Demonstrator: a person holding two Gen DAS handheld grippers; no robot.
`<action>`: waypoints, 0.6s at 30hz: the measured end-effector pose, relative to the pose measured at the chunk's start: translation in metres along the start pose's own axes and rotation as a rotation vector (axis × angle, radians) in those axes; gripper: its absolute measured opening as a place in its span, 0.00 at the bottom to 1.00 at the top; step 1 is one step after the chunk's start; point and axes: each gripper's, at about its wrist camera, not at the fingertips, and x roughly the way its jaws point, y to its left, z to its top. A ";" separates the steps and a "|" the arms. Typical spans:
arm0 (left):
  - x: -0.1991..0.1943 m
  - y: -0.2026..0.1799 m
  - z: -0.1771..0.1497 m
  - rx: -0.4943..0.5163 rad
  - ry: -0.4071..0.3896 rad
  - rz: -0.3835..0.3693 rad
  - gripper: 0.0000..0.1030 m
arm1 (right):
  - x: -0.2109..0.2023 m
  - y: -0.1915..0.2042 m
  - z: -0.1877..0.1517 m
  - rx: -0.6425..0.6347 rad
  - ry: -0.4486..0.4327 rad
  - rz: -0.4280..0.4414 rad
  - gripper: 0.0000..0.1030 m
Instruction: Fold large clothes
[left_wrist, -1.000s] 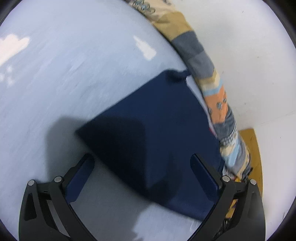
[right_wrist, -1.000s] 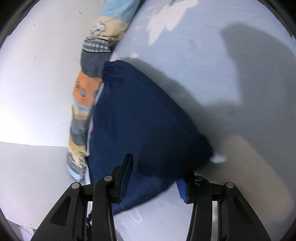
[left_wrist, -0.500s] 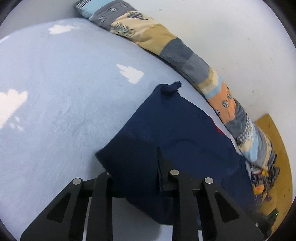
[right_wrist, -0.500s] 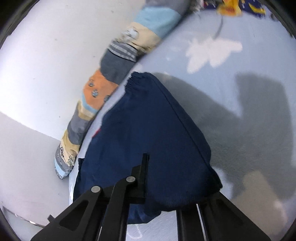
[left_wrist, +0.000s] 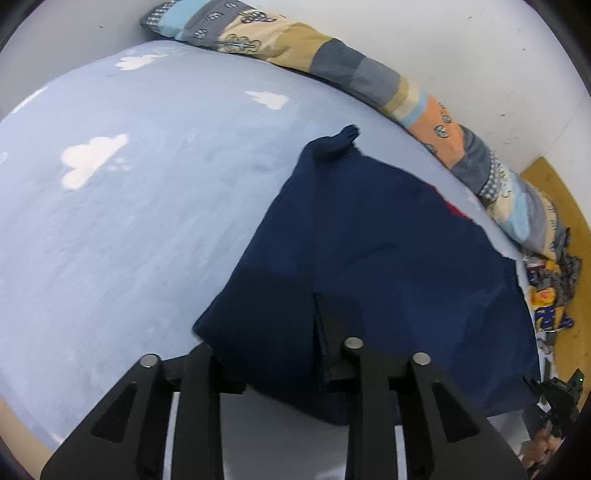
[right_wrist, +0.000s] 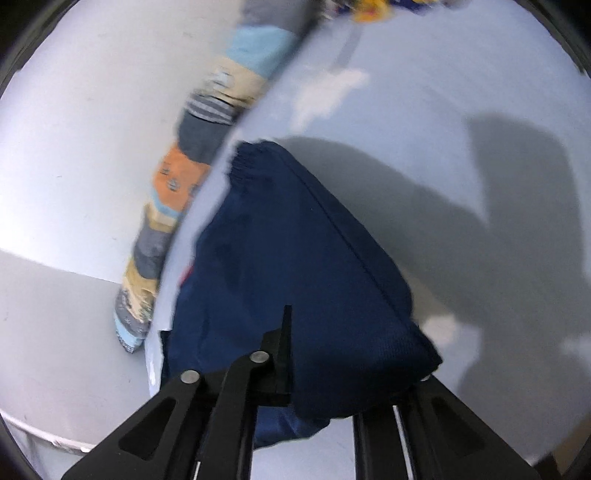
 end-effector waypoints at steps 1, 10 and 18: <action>-0.002 0.001 -0.001 -0.001 0.000 0.022 0.38 | -0.001 -0.007 0.000 0.026 0.010 -0.031 0.30; -0.031 -0.021 -0.024 0.159 -0.089 0.234 0.68 | -0.068 -0.025 -0.015 0.020 -0.147 -0.186 0.43; -0.036 -0.072 -0.039 0.404 -0.208 0.325 0.80 | -0.045 0.050 -0.045 -0.356 -0.113 -0.175 0.43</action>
